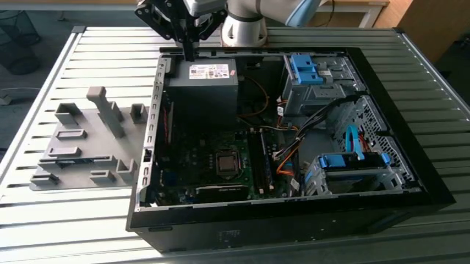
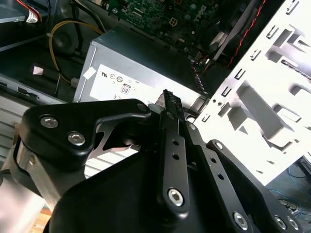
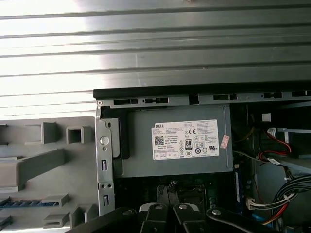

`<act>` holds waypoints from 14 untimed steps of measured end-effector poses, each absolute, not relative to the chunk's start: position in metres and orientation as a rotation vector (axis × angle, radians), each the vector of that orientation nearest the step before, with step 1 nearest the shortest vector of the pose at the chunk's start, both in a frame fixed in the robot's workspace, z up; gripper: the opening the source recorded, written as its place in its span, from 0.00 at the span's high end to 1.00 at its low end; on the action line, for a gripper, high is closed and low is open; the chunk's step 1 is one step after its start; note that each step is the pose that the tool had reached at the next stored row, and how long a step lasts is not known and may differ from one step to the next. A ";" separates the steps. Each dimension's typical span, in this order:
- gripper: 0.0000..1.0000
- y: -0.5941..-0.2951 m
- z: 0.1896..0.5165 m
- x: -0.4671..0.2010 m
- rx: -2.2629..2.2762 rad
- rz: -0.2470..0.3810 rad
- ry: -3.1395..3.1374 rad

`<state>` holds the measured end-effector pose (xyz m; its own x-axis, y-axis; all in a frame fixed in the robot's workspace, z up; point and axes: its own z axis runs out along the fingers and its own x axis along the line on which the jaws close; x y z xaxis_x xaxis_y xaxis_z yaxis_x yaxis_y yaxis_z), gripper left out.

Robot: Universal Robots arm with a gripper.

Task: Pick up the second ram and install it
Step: 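Reach for the second ram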

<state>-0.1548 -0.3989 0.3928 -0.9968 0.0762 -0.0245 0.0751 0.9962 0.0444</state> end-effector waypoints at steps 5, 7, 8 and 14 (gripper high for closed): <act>0.89 -0.399 0.393 -0.159 0.118 0.068 3.112; 0.89 -0.399 0.393 -0.161 0.118 0.068 3.113; 0.89 -0.399 0.392 -0.162 0.118 0.068 3.112; 0.89 -0.399 0.392 -0.168 0.118 0.068 3.113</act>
